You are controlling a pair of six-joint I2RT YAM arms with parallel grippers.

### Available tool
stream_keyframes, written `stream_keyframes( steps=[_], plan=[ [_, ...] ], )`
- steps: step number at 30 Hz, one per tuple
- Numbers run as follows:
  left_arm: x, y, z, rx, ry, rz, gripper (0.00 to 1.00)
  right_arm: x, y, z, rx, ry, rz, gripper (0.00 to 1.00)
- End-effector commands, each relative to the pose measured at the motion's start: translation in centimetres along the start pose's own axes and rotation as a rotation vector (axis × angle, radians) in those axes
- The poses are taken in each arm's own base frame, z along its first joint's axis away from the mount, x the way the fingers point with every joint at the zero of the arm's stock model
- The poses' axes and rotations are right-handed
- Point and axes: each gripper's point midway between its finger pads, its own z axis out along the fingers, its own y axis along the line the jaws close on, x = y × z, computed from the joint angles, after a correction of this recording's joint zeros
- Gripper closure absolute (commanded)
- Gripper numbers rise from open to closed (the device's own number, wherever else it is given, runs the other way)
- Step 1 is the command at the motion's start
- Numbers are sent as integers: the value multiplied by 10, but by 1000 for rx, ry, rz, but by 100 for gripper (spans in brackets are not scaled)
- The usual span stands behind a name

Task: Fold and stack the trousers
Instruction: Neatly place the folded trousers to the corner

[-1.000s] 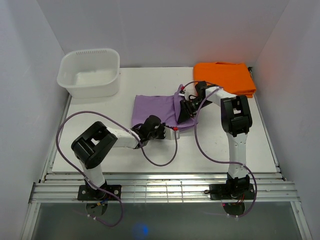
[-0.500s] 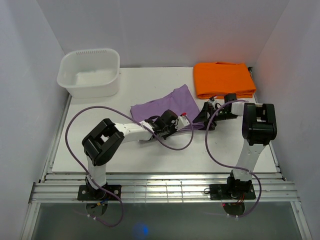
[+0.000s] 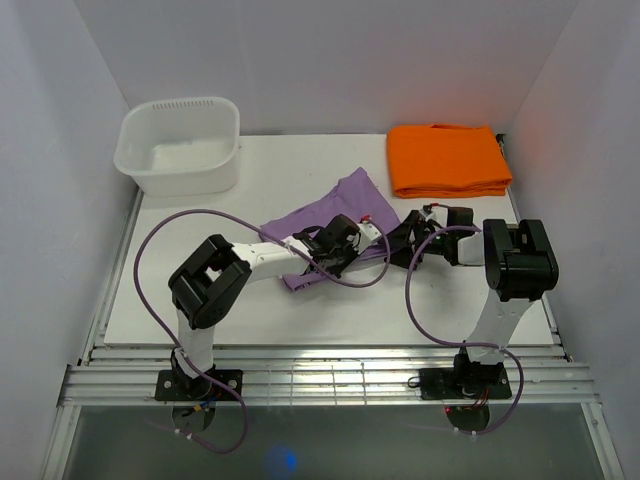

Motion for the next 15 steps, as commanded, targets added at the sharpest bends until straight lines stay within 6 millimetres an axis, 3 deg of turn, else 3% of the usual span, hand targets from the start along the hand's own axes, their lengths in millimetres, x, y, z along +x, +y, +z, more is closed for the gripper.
stream_keyframes(
  steps=[1, 4, 15],
  plan=[
    [40, -40, -4, 165, 148, -96, 100, -44, -45, 6, 177, -269, -6, 4],
    [31, -49, -12, 214, 117, -126, 100, -40, -52, 3, 206, -295, 15, 3],
    [28, -67, -20, 325, 91, -107, 100, -67, -47, 10, 262, -400, 32, 9]
  ],
)
